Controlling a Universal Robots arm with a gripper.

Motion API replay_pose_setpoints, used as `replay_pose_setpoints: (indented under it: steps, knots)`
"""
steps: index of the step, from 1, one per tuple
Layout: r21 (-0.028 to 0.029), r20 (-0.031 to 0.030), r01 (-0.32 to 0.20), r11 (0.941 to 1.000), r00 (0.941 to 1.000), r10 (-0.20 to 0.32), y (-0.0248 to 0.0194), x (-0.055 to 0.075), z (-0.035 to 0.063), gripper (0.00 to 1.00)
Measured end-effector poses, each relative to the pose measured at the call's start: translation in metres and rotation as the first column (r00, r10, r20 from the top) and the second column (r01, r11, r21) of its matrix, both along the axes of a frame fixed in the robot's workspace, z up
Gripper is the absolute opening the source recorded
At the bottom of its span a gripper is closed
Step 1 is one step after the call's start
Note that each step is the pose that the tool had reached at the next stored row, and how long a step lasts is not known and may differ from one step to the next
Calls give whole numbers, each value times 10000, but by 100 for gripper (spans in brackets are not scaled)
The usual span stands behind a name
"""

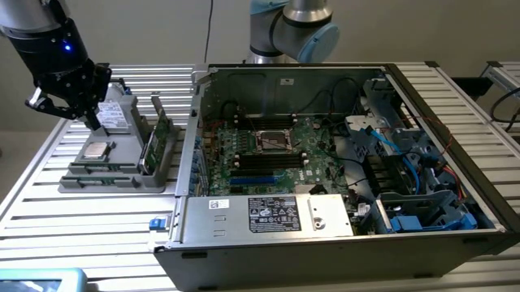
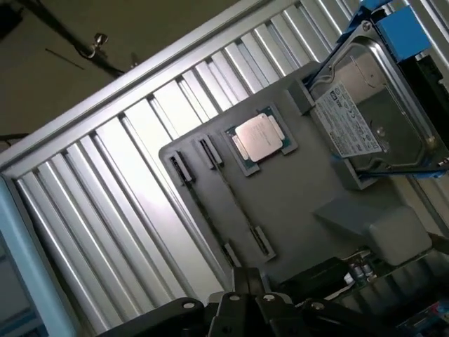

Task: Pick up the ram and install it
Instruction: 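Pick up the ram and move it above insertion slot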

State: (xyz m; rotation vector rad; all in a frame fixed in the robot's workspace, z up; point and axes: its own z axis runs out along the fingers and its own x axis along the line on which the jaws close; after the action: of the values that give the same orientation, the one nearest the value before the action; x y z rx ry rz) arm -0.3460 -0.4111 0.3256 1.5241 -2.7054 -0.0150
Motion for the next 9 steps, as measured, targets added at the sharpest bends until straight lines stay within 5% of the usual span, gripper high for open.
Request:
replay_pose_setpoints:
  steps: [5, 9]
  knots:
    - [3, -1, -898, 9960, 9960, 898, 0, 0, -1, 11]
    - [5, 0, -1617, 9868, 9868, 1617, 0, 0, -2, 11]
